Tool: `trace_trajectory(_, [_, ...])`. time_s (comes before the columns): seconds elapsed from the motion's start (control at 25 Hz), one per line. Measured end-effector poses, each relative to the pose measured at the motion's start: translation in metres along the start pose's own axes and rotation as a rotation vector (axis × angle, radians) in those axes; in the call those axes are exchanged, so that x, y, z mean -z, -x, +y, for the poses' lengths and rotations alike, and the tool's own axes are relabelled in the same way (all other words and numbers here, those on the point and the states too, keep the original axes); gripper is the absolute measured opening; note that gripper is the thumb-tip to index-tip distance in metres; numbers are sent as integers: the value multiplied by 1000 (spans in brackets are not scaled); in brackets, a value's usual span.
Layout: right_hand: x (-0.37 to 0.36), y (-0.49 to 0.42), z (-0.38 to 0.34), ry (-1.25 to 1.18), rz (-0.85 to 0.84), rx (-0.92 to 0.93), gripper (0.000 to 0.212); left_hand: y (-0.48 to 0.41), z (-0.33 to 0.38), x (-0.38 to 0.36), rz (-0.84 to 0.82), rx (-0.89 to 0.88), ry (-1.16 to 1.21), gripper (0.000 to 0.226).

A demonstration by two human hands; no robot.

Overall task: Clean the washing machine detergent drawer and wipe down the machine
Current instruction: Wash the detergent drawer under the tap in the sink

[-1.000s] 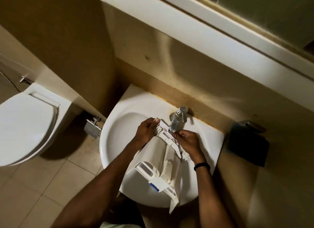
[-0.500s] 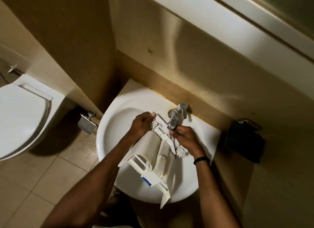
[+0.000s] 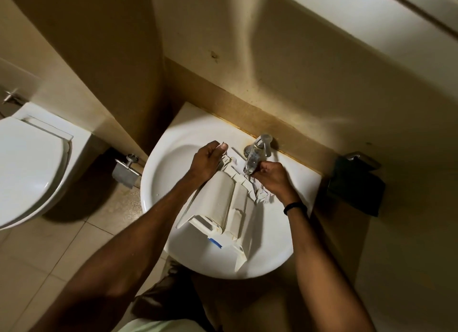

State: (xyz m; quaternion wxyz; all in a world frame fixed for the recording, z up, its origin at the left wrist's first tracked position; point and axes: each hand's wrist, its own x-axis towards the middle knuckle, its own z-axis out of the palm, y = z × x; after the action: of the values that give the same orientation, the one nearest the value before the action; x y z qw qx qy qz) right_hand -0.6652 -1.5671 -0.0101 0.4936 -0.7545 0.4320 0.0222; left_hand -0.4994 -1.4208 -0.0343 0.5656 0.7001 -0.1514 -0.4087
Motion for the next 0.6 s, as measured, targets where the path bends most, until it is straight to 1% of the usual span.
trace_trajectory(0.04, [1, 0, -1, 18, -24, 1, 7, 0, 1, 0, -14, -5, -11, 41])
trace_trajectory(0.12, [5, 1, 7, -33, -72, 3, 8, 2, 1, 3, -26, -15, -32, 42])
trace_trajectory(0.2, [3, 6, 11, -108, -65, -2, 6, 5, 1, 6, -18, -13, -6, 46])
trace_trajectory(0.32, [-5, 5, 8, -71, -35, -1, 14, 11, 0, 7, 19, 29, 64, 50])
trace_trajectory(0.4, [-4, 7, 13, -24, -16, -15, 7, 13, -7, 13, 56, 54, 89, 47])
trace_trajectory(0.44, [-2, 10, 18, -38, 15, -27, 3, 15, -10, 18, 85, 73, 111, 44])
trace_trajectory(0.52, [4, 19, 29, -182, 75, -86, 26, 18, -19, 30, 151, 118, 146, 38])
trace_trajectory(0.56, [3, 23, 28, -304, 69, -132, 35, 21, -22, 34, 175, 139, 159, 37])
trace_trajectory(0.6, [-2, 25, 25, -424, 49, -180, 33, 24, -23, 36, 192, 160, 162, 36])
